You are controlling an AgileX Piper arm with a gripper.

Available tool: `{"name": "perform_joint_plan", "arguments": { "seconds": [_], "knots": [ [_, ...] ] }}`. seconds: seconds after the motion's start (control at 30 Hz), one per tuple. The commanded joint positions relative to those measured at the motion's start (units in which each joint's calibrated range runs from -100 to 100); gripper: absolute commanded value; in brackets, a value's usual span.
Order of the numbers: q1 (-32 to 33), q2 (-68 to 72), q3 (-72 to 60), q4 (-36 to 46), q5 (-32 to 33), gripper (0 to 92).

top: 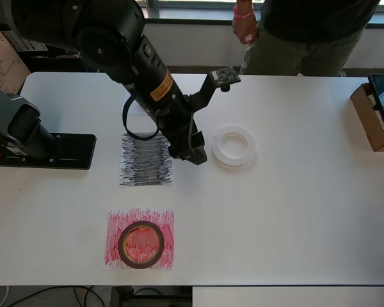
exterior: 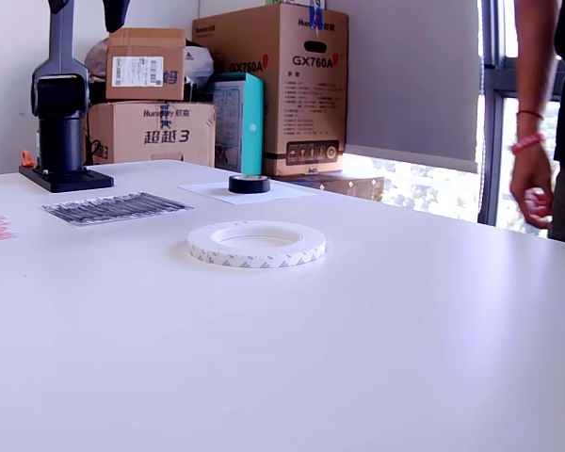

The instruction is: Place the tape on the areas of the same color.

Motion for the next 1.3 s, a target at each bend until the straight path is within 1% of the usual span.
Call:
{"name": "perform_joint_plan", "arguments": {
  "seconds": [0.0, 0.2, 0.43, 0.53, 0.8, 1.13, 1.27],
  "knots": [
    [2.2, 3.0, -9.7, 0.2, 3.4, 82.6],
    [6.0, 7.3, -13.6, 1.0, 5.5, 82.6],
    [9.1, 9.0, -12.0, 1.2, 5.4, 82.6],
    [11.1, 9.1, -10.7, 4.0, 4.7, 82.6],
    [16.4, 9.1, -10.5, 11.5, 5.4, 82.6],
    [20.3, 8.5, -1.3, 12.0, 4.9, 82.5],
    [20.7, 8.4, -0.3, 12.0, 5.3, 82.5]
  ]
}}
